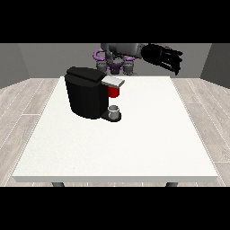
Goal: Insert the coffee pod into the coffee machine and close the lid
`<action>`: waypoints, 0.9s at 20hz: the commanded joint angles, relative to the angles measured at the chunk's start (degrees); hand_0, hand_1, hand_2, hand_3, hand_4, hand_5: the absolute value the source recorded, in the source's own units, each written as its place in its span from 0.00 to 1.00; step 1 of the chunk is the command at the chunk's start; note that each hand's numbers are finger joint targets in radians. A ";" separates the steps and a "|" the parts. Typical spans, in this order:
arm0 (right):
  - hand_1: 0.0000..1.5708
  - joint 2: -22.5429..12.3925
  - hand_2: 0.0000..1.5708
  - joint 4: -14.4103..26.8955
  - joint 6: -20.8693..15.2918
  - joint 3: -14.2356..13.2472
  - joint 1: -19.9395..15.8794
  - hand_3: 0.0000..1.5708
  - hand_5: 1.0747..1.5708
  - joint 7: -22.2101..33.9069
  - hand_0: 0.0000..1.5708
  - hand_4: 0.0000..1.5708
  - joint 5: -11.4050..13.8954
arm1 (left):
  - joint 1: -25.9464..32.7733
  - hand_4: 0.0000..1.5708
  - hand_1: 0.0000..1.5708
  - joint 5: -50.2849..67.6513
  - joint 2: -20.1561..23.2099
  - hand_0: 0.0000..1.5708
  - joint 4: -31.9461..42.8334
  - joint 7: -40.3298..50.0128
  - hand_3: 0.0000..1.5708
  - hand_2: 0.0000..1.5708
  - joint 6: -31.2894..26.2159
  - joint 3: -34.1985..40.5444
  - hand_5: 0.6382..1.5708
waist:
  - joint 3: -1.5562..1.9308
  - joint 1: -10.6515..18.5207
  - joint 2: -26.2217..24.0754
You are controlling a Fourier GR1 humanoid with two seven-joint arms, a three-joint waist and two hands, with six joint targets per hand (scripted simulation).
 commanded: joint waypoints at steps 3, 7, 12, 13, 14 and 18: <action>0.00 1.52 0.00 1.85 -1.60 -0.35 -3.30 0.00 1.00 0.53 0.00 0.08 0.48 | -2.34 0.20 0.00 1.16 1.53 0.00 2.05 -1.15 0.00 0.00 -1.51 1.17 1.00 | -0.03 0.12 2.15; 0.00 1.64 0.00 2.65 0.46 -1.66 -0.18 0.00 1.00 -4.79 0.00 0.00 -1.44 | -0.94 0.19 0.00 1.79 0.98 0.00 -0.63 1.49 0.00 0.00 -1.38 0.61 1.00 | 0.02 -0.22 0.82; 0.00 7.75 0.00 0.33 0.11 0.73 2.49 0.00 1.00 -7.43 0.00 0.00 -1.56 | 1.21 0.21 0.00 1.76 1.27 0.00 2.90 -0.51 0.00 0.00 -1.06 1.93 1.00 | 0.00 -4.18 -3.16; 0.00 6.66 0.00 0.14 0.62 0.20 4.73 0.00 1.00 -10.76 0.00 0.00 -1.88 | 3.05 0.21 0.00 1.14 1.92 0.00 1.79 -1.06 0.00 0.00 -0.84 2.13 1.00 | 0.02 -4.02 -2.98; 0.00 8.18 0.00 -1.25 2.76 1.21 6.03 0.00 1.00 -12.12 0.00 0.11 -2.58 | 5.17 0.16 0.00 0.26 0.87 0.00 2.90 -3.56 0.00 0.00 -0.05 1.74 1.00 | 0.01 -5.91 -4.36; 0.00 10.12 0.00 -2.39 2.57 5.18 15.71 0.00 1.00 -15.07 0.00 0.17 -6.36 | 7.85 0.17 0.00 2.50 1.50 0.00 4.52 -0.66 0.00 0.00 -2.40 2.33 1.00 | 0.02 -7.38 -10.57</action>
